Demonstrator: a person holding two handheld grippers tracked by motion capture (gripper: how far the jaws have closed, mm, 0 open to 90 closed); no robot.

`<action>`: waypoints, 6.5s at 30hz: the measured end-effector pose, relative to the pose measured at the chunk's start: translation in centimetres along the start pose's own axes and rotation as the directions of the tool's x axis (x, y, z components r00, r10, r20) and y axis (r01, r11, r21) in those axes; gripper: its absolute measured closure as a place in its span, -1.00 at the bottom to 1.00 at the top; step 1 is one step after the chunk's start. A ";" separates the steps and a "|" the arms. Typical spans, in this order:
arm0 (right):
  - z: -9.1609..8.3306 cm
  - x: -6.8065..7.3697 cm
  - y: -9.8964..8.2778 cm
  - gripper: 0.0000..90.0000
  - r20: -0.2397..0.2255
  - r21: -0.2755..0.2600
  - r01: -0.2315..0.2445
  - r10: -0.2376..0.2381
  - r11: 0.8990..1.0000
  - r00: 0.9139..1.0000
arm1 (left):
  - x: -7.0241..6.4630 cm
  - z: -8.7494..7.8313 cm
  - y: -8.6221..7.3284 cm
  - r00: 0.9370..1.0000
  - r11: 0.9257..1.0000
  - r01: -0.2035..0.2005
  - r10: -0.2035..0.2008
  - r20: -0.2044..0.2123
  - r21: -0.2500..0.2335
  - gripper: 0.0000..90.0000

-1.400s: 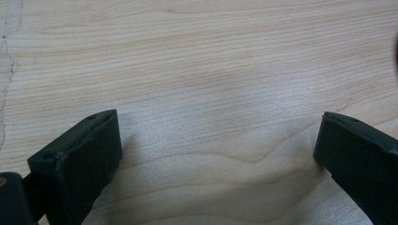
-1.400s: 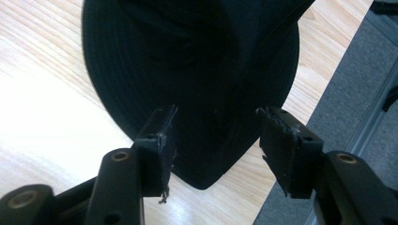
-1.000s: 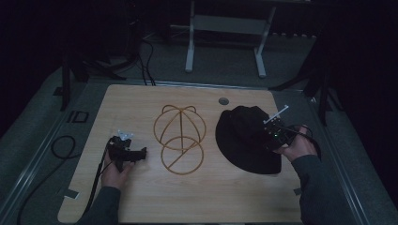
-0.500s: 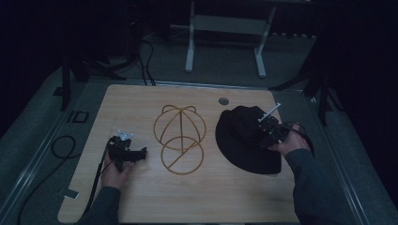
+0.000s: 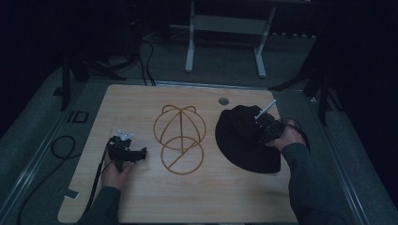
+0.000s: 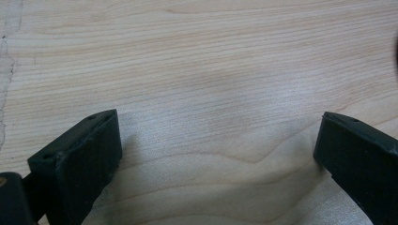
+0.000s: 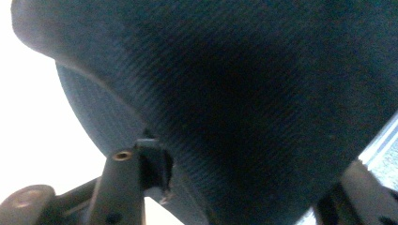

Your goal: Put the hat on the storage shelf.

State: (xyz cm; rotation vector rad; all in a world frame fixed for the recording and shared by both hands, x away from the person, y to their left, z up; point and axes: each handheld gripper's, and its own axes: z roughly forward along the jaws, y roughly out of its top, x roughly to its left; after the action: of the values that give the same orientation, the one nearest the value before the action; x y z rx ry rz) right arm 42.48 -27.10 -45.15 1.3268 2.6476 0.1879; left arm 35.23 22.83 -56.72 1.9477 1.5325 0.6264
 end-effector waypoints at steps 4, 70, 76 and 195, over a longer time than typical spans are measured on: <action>0.0 0.1 0.2 0.30 -0.014 0.004 0.005 -0.005 1.000 1.000 | 0.0 0.0 0.0 1.000 1.000 0.000 0.000 0.000 0.000 -0.97; -6.8 0.9 2.5 0.94 -0.044 -0.123 0.199 -0.206 0.972 0.978 | -0.1 0.0 0.0 1.000 1.000 -0.001 0.001 0.002 -0.002 -0.97; -8.0 0.6 2.2 0.94 -0.060 -0.157 0.202 -0.213 0.967 0.975 | -0.2 0.0 0.0 1.000 1.000 -0.002 0.002 0.003 -0.001 -0.97; -20.1 0.9 -0.6 0.94 -0.110 -0.524 0.306 -0.419 0.795 0.901 | -0.3 0.0 0.0 1.000 1.000 -0.004 0.004 0.007 0.002 -0.97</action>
State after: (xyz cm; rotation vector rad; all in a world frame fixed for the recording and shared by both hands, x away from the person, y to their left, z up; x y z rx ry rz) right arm 37.24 -27.43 -25.74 0.6429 2.6916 0.9384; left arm 35.16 22.54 -56.69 1.9528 1.5264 0.6194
